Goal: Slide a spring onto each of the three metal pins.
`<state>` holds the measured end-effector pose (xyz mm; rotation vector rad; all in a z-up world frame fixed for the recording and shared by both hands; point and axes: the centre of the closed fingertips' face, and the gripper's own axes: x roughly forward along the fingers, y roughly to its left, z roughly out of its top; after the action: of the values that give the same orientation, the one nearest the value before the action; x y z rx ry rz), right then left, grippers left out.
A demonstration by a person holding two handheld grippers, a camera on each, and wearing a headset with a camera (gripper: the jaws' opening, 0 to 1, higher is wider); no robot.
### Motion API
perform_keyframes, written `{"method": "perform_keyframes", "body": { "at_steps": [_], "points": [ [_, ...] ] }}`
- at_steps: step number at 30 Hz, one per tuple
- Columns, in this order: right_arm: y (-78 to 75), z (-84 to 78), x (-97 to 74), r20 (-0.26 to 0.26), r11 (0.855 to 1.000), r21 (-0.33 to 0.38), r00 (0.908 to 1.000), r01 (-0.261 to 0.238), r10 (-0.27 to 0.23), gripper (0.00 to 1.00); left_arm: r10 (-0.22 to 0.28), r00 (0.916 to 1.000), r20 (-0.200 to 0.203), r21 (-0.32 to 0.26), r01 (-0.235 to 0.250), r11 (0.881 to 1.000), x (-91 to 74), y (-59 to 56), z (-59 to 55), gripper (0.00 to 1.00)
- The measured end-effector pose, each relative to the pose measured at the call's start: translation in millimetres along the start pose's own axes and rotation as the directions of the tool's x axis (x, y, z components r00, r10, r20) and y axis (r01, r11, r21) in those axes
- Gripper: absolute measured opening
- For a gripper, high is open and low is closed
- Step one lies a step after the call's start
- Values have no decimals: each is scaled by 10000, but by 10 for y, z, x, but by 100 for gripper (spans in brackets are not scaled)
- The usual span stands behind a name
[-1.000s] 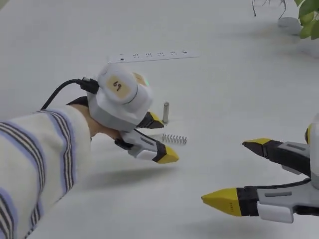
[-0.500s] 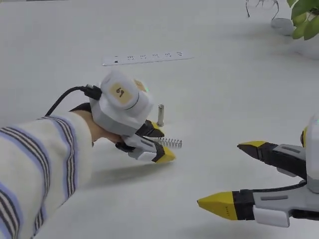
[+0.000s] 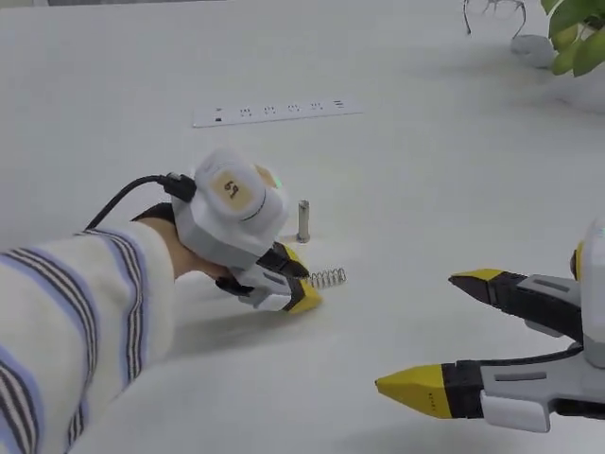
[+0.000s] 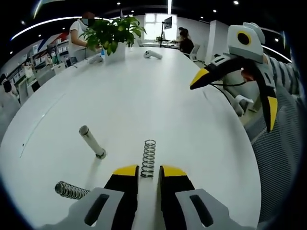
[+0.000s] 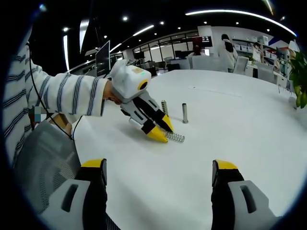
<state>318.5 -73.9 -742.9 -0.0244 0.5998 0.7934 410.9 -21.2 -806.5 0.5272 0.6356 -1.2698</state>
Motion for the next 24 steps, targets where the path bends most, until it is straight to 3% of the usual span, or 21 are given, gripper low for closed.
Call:
{"method": "perform_keyframes", "body": {
  "at_steps": [2, 6, 8, 18, 22, 24],
  "points": [
    [6, -6, -1, -20, 10000, 5, 10000, -16, 16, 89, 75, 10000, 10, 92, -75, 9999, 1, 16, 3, 3],
    [12, -8, 1, -9, 10000, -54, 10000, -27, 27, 87, -108, 9999, 3, 16, 108, 9999, -34, -12, -13, 2],
    [16, 1, 2, 23, 10000, -52, 10000, -43, 43, 86, -307, 9995, 27, -275, 308, 9991, -40, -47, -15, 2],
    [16, 18, 6, -5, 9999, -135, 10000, -80, 80, 85, -52, 9999, 138, -1131, 67, 9936, -37, -20, -10, 2],
    [0, 23, 4, -17, 9998, -150, 10000, -92, 92, 84, 3, 9985, 544, -1577, 83, 9874, -91, -15, 47, 2],
    [-9, 22, 4, -71, 9998, -169, 9999, -108, 107, 83, 75, 9985, 541, -1699, 18, 9855, -132, 2, 47, 2]
  ]
}}
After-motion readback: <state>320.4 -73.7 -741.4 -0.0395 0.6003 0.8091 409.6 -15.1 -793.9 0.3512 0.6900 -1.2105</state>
